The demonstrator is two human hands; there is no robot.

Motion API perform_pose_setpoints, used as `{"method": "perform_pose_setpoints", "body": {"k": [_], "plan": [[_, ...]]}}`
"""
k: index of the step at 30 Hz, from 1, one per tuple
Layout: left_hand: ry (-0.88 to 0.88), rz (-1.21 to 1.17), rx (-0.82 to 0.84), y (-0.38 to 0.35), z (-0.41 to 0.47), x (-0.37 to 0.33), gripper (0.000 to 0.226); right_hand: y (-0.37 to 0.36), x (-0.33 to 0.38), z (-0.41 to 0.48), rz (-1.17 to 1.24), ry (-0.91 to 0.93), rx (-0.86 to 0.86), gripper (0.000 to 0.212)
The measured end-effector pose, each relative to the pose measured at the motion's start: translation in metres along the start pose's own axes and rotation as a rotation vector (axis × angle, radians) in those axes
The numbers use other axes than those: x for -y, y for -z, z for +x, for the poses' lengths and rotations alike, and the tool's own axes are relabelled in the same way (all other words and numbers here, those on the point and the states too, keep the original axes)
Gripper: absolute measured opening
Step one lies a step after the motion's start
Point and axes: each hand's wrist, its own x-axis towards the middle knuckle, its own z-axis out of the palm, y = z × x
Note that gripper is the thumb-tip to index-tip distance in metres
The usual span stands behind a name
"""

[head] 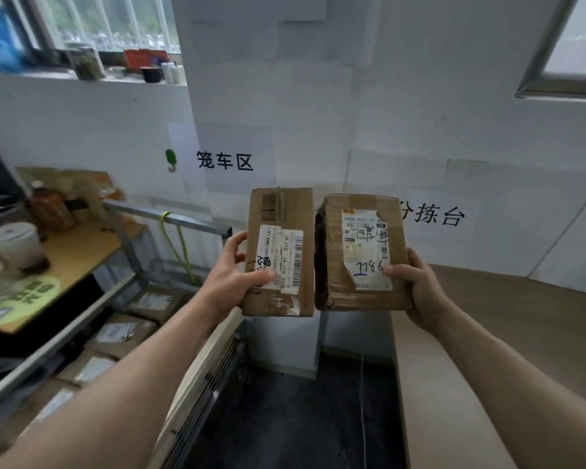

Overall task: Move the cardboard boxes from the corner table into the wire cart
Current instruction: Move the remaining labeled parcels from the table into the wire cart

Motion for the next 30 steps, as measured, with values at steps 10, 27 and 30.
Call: {"method": "perform_pose_setpoints", "body": {"k": [10, 27, 30], "plan": [[0.098, 0.007, -0.101, 0.047, -0.043, 0.045, 0.095, -0.041, -0.044, 0.001, -0.022, -0.119, 0.104, 0.071], [0.198, -0.034, -0.321, 0.189, -0.160, 0.094, 0.098, -0.195, -0.129, -0.024, -0.083, -0.302, 0.300, 0.073], [0.226, -0.058, -0.343, 0.224, -0.188, 0.100, 0.099, -0.238, -0.138, -0.041, -0.101, -0.317, 0.329, 0.070]]}}
